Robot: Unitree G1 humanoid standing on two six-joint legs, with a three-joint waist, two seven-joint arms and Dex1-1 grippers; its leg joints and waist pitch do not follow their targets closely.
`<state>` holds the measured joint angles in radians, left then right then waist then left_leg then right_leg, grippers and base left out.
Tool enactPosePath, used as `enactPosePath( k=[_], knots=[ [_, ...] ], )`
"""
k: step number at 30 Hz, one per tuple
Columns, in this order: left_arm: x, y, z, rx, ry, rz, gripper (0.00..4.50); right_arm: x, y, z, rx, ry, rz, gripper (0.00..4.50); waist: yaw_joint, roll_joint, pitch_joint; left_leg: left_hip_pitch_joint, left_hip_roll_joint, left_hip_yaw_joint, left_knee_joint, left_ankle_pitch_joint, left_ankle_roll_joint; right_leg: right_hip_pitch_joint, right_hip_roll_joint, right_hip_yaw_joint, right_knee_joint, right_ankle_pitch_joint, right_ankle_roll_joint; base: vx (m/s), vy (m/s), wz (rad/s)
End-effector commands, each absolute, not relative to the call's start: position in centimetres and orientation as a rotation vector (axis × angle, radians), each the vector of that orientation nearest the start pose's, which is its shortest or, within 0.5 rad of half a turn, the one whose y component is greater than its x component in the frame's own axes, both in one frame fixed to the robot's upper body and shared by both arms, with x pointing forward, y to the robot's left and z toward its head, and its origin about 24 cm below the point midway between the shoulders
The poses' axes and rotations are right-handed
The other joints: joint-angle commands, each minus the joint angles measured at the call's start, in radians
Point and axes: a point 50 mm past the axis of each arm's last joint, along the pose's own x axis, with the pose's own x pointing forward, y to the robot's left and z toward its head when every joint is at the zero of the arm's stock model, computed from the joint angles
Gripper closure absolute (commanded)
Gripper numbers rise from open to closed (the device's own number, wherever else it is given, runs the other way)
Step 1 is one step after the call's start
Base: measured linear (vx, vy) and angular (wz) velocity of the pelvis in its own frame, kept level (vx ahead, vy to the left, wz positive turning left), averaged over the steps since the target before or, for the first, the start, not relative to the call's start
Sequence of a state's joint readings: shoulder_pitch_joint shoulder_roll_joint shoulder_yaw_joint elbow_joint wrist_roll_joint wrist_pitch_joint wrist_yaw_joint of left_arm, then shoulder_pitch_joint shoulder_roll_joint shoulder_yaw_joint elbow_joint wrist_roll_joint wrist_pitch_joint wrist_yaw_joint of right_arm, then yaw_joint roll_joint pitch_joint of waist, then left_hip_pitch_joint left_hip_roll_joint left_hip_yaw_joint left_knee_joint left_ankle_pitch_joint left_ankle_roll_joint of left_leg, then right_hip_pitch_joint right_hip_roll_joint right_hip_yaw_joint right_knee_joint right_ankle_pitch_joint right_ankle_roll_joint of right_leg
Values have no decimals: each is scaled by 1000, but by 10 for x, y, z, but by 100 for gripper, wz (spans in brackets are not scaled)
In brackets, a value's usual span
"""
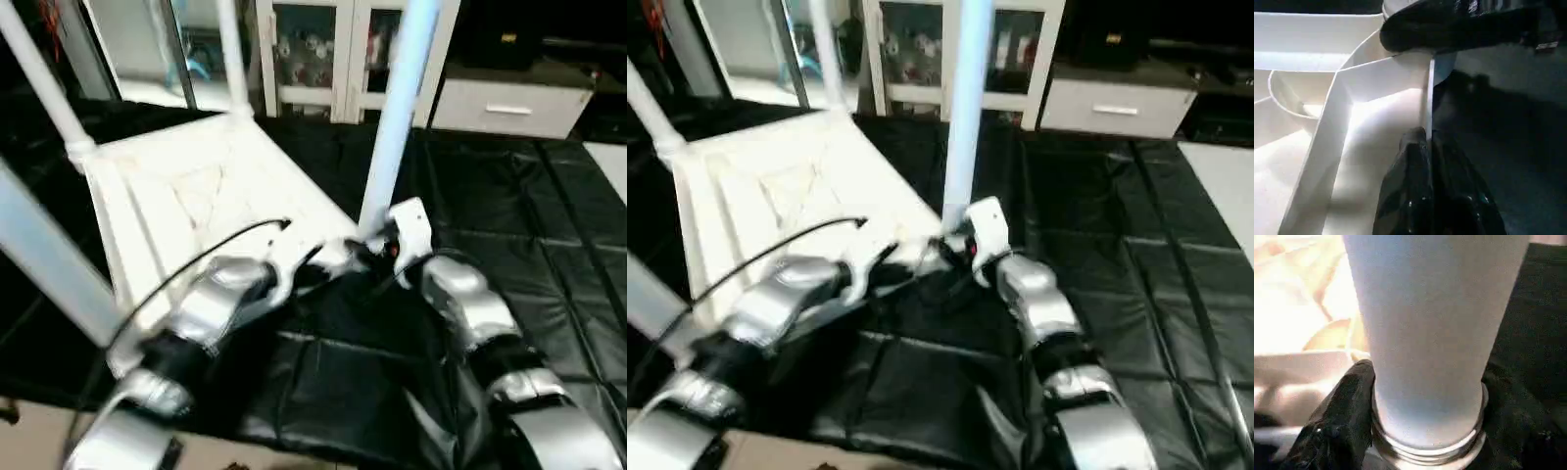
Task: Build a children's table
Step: Rotate leg to tighten
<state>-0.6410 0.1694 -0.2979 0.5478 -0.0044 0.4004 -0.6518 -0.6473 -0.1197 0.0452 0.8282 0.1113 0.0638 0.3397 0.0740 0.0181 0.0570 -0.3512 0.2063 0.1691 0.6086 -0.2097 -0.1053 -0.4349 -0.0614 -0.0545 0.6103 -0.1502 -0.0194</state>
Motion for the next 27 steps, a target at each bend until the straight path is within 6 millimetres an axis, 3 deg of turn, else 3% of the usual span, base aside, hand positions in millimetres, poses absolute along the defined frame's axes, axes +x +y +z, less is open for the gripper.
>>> enactPosePath(
  k=[1, 4, 8, 9, 11, 12, 13, 16, 17, 18, 19, 20, 21, 24, 26, 27],
  knots=[
    [356, 87, 67, 301, 365, -686, 450, 360, -125, 32, -31, 286, 228, 177, 3, -4, -75, -6, -2, 3, -69, -150, 27, 65, -58, 31, -87, -361, -147, 0, 0, 0],
    [365, 83, 68, 337, 373, -602, 450, 359, -113, 26, 11, 325, 61, 177, 6, 0, -79, -6, -2, 2, -69, -123, 19, 66, -57, 34, -74, -262, -165, 0, 0, 0],
    [369, 79, 69, 354, 360, -571, 450, 355, -85, 25, 9, 314, 110, 177, 12, -3, -84, -6, -2, 4, -67, -113, 29, 70, -57, 34, -64, -172, -192, 0, 0, 0],
    [369, 78, 70, 349, 357, -575, 450, 355, -81, 26, 32, 306, 134, 177, 13, -4, -82, -9, -1, 5, -68, -119, 45, 73, -59, 34, -63, -150, -205, 0, 0, 0],
    [369, 78, 70, 344, 351, -589, 450, 357, -78, 31, 57, 270, 172, 177, 14, -2, -81, -9, -1, 6, -68, -125, 54, 75, -61, 34, -65, -161, -208, 0, 0, 0],
    [369, 80, 70, 344, 349, -594, 450, 358, -80, 35, 56, 243, 187, 177, 14, -2, -79, -9, -1, 7, -68, -132, 57, 74, -60, 34, -68, -173, -207, 0, 0, 0],
    [369, 81, 70, 346, 347, -600, 450, 359, -82, 38, 30, 208, 201, 142, 14, -2, -79, -9, -1, 7, -68, -138, 57, 75, -61, 34, -71, -198, -203, 0, 0, 0],
    [368, 86, 70, 345, 349, -622, 450, 360, -87, 46, 27, 157, 221, 107, 16, -1, -80, -10, -1, 6, -67, -125, 60, 78, -61, 34, -68, -186, -206, 0, 0, 0],
    [367, 87, 70, 345, 349, -633, 450, 360, -90, 47, 27, 153, 224, 99, 15, 3, -80, -15, -2, 4, -67, -118, 66, 80, -60, 33, -65, -171, -206, 0, 0, 0],
    [365, 90, 69, 345, 354, -653, 450, 361, -95, 49, 18, 146, 235, 87, 8, 3, -79, -26, -3, 0, -70, -108, 64, 91, -62, 32, -61, -163, -202, 0, 0, 0],
    [364, 91, 69, 345, 356, -660, 450, 361, -97, 49, 19, 147, 247, 74, 1, 3, -81, -25, -4, -2, -68, -92, 61, 92, -61, 30, -63, -154, -195, 0, 0, 0],
    [361, 94, 68, 349, 365, -692, 450, 361, -104, 52, 26, 157, 287, 74, -3, 5, -82, -18, -3, 0, -66, -99, 65, 85, -60, 30, -64, -151, -201, 0, 0, 0],
    [360, 96, 68, 352, 369, -709, 450, 362, -107, 53, 33, 164, 307, 60, -8, 6, -83, -17, -2, 2, -63, -96, 84, 86, -57, 31, -63, -128, -229, 0, 0, 0],
    [351, 101, 65, 350, 398, -798, 450, 359, -120, 55, -44, 211, 475, 31, -6, 8, -81, -15, 3, 3, -62, -85, 97, 82, -58, 30, -61, -107, -253, 0, 0, 0],
    [341, 105, 64, 355, 414, -899, 450, 353, -132, 55, -110, 261, 634, 31, -2, 9, -80, -16, 7, 2, -62, -94, 109, 87, -58, 29, -57, -91, -272, 0, 0, 0],
    [336, 106, 63, 355, 426, -946, 450, 350, -137, 55, -137, 276, 696, 31, 0, 12, -78, -12, 8, 4, -61, -102, 108, 81, -59, 31, -57, -92, -274, 0, 0, 0]
  ],
)
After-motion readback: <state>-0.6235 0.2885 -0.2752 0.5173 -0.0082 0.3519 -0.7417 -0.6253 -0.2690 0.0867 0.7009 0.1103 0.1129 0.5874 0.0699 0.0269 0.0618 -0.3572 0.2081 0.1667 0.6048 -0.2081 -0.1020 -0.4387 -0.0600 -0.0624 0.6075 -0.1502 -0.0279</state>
